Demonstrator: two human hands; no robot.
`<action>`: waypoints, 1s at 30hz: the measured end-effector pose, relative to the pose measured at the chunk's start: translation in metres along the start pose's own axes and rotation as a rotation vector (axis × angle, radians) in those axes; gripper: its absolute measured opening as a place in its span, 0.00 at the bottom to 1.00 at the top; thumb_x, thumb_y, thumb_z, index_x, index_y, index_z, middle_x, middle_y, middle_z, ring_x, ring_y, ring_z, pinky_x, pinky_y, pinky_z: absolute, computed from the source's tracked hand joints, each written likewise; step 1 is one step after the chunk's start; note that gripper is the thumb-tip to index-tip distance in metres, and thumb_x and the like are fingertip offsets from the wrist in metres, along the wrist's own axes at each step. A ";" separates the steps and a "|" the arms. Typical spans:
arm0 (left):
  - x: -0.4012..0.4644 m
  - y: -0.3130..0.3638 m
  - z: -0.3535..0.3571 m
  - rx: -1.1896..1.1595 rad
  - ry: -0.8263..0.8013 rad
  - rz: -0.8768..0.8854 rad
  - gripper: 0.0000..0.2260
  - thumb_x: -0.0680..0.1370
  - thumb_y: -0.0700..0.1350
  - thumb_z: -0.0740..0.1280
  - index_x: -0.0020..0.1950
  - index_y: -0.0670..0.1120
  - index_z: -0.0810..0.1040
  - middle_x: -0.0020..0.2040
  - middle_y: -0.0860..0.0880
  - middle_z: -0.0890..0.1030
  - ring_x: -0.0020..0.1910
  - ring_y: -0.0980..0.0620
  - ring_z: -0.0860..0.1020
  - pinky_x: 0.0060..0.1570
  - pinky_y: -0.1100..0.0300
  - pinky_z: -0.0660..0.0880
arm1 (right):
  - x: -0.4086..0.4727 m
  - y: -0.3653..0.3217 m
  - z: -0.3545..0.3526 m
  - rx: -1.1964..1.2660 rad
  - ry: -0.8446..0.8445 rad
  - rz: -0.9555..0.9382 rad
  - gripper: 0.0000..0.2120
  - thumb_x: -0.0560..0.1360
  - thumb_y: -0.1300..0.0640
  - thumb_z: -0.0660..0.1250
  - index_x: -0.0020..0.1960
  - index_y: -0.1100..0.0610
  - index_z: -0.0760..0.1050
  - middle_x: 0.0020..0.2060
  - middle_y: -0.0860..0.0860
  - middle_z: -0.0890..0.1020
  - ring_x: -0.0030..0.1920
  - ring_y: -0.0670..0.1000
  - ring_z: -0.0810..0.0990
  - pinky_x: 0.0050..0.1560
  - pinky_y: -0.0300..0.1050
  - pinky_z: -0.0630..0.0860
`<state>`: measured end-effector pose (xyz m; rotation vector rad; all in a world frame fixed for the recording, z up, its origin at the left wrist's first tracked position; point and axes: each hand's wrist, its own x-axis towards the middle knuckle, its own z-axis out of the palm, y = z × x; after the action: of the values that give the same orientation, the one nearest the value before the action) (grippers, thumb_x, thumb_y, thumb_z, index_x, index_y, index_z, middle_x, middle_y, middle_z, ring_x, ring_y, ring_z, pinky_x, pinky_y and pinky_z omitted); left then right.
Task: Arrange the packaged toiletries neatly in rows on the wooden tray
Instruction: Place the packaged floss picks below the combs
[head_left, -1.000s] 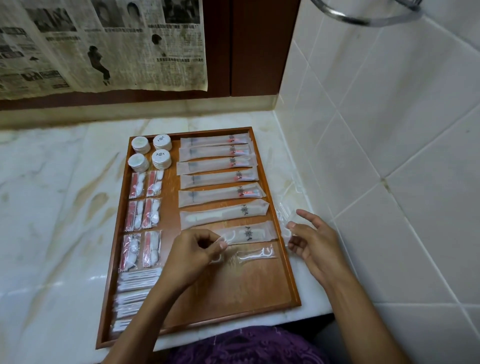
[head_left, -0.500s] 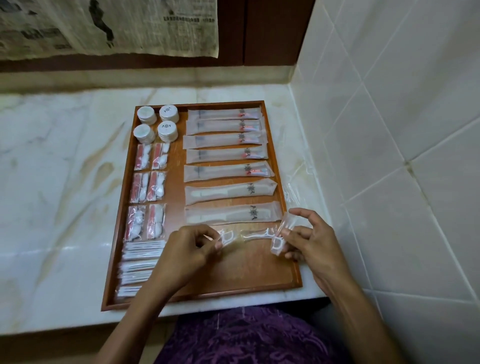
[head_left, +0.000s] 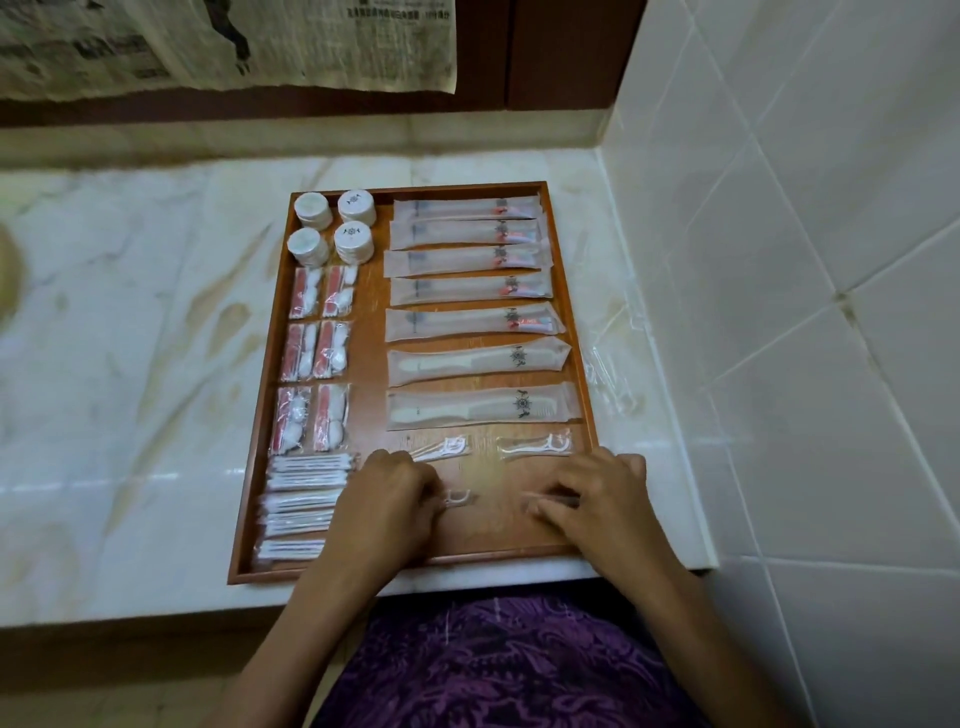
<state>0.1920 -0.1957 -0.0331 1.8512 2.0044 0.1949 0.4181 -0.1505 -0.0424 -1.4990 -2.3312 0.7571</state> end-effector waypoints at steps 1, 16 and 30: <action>-0.001 -0.001 0.001 0.045 0.003 0.019 0.07 0.75 0.49 0.69 0.46 0.48 0.84 0.43 0.47 0.79 0.49 0.44 0.74 0.41 0.54 0.69 | -0.002 0.001 0.002 -0.004 -0.057 0.001 0.09 0.68 0.43 0.74 0.41 0.48 0.81 0.41 0.40 0.79 0.48 0.39 0.70 0.51 0.44 0.56; -0.021 0.003 0.007 -0.067 0.069 0.066 0.06 0.73 0.33 0.68 0.45 0.41 0.84 0.40 0.44 0.79 0.39 0.41 0.78 0.33 0.48 0.76 | -0.001 0.008 0.000 0.022 0.234 -0.024 0.07 0.65 0.58 0.79 0.43 0.51 0.85 0.37 0.42 0.71 0.40 0.48 0.72 0.47 0.46 0.59; -0.036 0.004 0.020 -0.027 0.161 0.079 0.05 0.72 0.34 0.72 0.46 0.39 0.83 0.43 0.44 0.80 0.41 0.43 0.77 0.34 0.48 0.77 | -0.019 0.018 0.004 -0.035 0.213 -0.058 0.11 0.64 0.62 0.80 0.46 0.54 0.85 0.43 0.49 0.82 0.46 0.53 0.77 0.47 0.49 0.65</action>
<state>0.2046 -0.2337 -0.0424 1.9542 2.0234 0.4027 0.4383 -0.1623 -0.0546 -1.4418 -2.2290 0.5169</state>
